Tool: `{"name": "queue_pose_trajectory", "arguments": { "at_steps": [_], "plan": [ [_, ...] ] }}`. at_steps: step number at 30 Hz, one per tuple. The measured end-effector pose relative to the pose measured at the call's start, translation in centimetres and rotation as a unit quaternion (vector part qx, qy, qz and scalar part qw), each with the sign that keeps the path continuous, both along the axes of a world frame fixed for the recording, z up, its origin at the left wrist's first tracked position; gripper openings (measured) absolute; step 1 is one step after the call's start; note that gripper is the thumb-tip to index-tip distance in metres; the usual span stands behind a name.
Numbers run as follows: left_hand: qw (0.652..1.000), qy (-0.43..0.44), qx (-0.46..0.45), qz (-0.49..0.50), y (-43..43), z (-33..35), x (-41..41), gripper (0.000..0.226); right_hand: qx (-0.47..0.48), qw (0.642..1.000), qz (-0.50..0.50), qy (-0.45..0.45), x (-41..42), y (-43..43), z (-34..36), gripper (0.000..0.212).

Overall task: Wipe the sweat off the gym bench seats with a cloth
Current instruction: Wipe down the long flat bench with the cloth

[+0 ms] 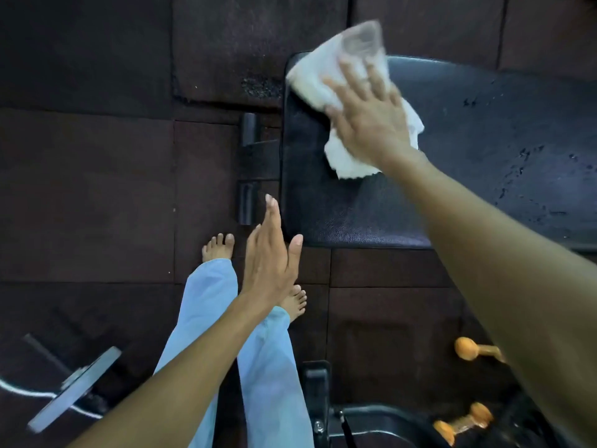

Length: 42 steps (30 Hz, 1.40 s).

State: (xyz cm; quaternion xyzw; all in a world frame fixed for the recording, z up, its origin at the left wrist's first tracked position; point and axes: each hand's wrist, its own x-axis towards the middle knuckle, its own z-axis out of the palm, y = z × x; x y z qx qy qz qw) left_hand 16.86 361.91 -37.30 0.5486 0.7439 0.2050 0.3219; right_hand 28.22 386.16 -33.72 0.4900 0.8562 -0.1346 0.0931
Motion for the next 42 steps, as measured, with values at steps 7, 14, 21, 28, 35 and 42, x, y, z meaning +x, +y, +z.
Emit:
{"name": "queue_pose_trajectory", "arguments": {
  "at_steps": [7,14,21,28,35,42],
  "plan": [
    [0.996,-0.063,0.059,0.037,3.3,-1.3,-4.8,0.059,0.117,0.992,-0.019,0.050,0.7,-12.3,-1.3,0.050],
    [0.988,0.074,0.075,-0.111,14.5,-0.6,-6.8,0.057,0.089,0.965,-0.248,-0.012,12.0,-8.4,-1.1,0.051],
    [0.972,0.121,0.076,-0.185,19.9,-0.5,-8.0,0.053,0.127,0.958,-0.254,0.031,1.4,-13.1,-1.4,0.051],
    [0.961,0.095,0.097,-0.241,21.2,-0.7,-9.6,0.058,0.134,0.986,-0.086,0.050,3.9,-16.5,-0.6,0.051],
    [0.950,0.110,0.105,-0.274,21.5,-0.8,-10.0,0.059,0.143,0.986,0.040,0.075,1.3,-15.9,-1.3,0.046],
    [0.955,0.189,0.047,-0.222,20.0,0.4,-7.4,0.060,0.125,0.938,-0.324,-0.022,13.6,-11.8,-0.6,0.049]
  ]
}}
